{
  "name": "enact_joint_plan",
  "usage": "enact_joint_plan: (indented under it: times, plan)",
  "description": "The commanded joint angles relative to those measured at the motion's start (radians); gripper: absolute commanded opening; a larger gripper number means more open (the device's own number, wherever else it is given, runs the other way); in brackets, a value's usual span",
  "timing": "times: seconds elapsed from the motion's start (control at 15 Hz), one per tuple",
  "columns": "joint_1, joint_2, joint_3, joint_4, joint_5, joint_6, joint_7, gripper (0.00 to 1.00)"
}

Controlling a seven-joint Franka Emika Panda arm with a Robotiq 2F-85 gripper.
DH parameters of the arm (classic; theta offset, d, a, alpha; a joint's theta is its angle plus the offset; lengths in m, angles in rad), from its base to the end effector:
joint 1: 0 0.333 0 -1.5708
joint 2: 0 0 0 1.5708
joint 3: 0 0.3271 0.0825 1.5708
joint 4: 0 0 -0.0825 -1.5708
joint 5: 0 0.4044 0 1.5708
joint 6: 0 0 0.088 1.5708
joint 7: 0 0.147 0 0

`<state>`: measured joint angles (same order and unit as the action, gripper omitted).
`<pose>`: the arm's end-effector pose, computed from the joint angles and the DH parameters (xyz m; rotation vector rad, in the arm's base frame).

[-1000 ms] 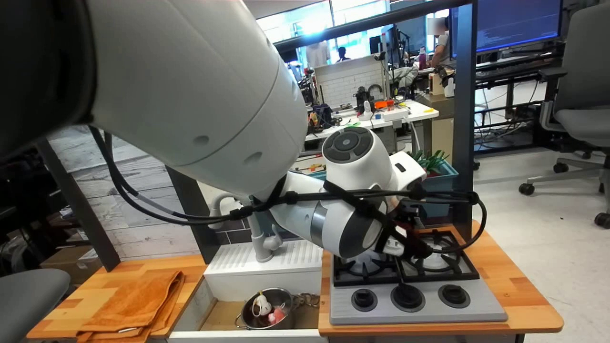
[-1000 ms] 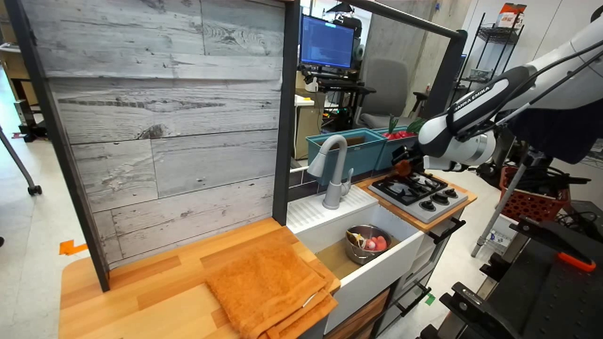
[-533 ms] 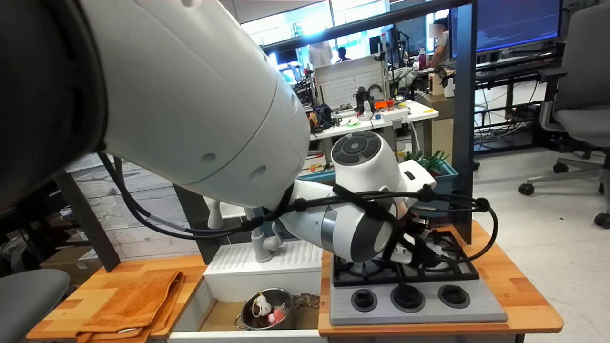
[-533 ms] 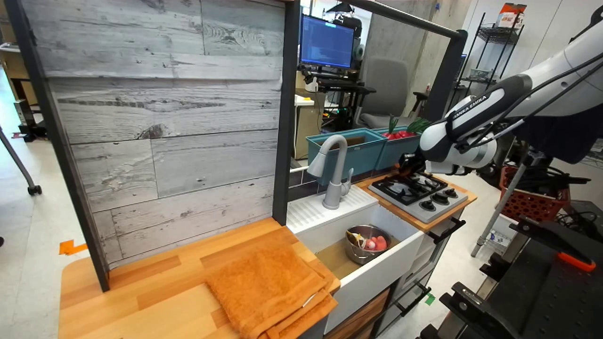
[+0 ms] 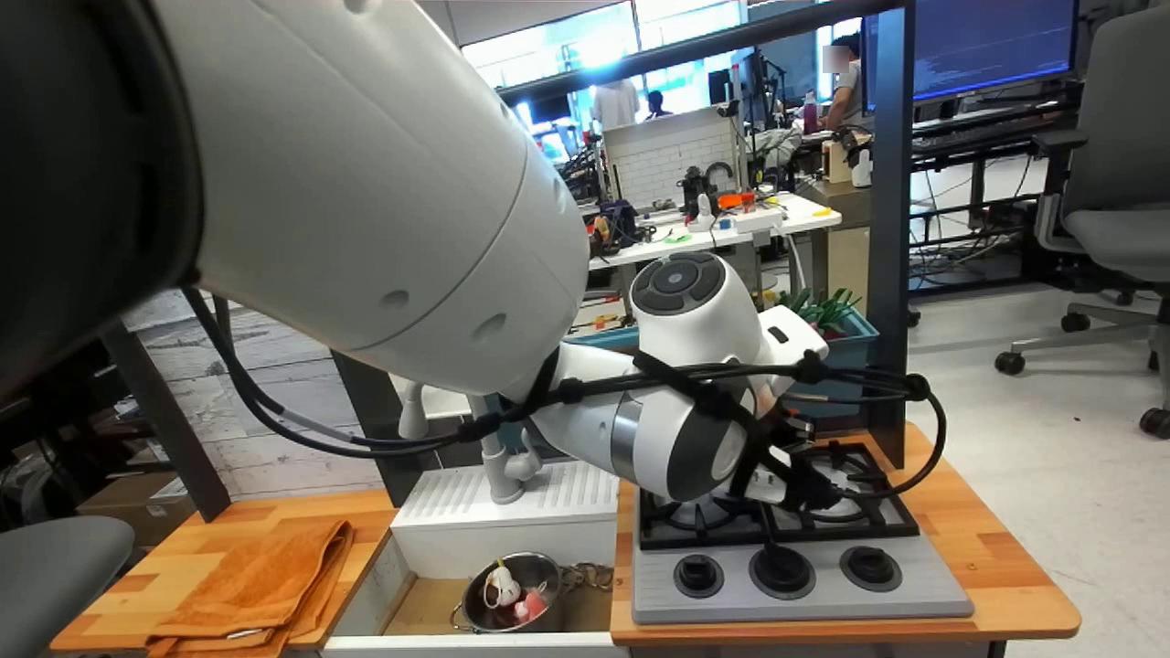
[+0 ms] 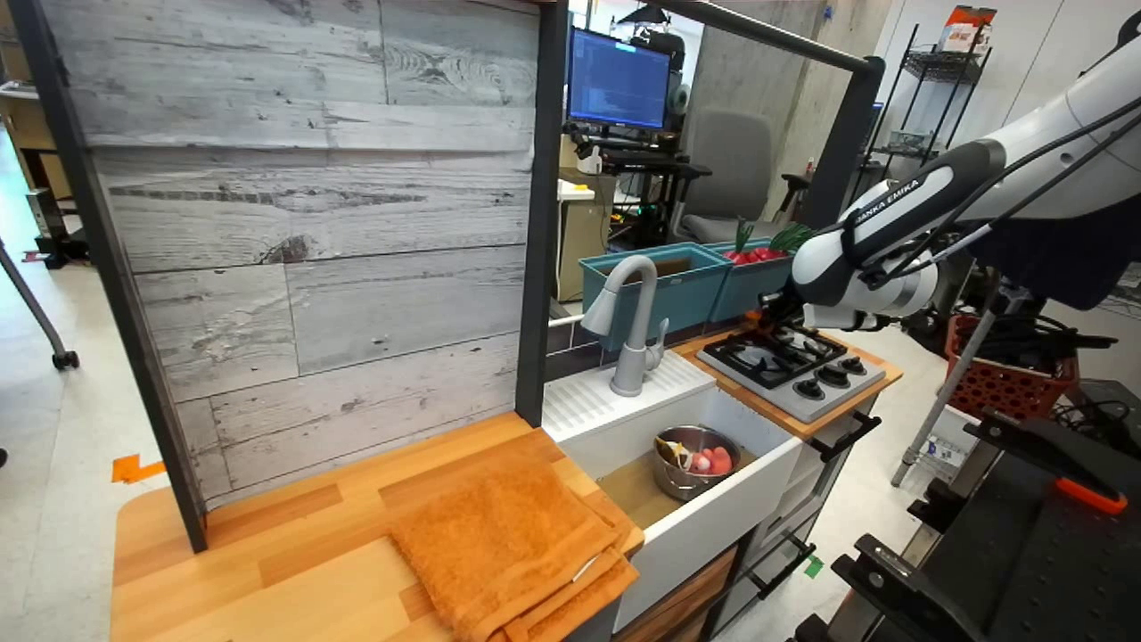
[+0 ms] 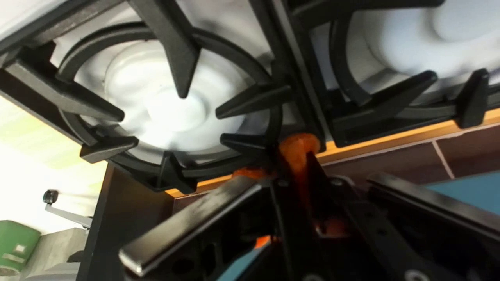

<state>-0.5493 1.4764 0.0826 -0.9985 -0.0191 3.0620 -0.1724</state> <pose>0.7056 -0.3852 -0.0570 2.8314 -0.5378 0.8554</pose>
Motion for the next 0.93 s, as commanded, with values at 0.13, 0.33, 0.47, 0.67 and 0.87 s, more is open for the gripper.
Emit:
enact_joint_plan:
  times: [0.13,0.33,0.47,0.67,0.87]
  plan:
    - [-0.142,-0.125,0.215,-0.252,-0.097,0.097,-0.241,0.03]
    - [-0.263,-0.155,0.365,-0.4,-0.196,0.161,-0.369,0.03]
    - [-0.353,-0.156,0.455,-0.494,-0.288,0.172,-0.411,0.03]
    - [-0.427,-0.187,0.498,-0.652,-0.373,0.204,-0.413,0.03]
    - [-0.469,-0.242,0.505,-0.81,-0.427,0.209,-0.383,0.03]
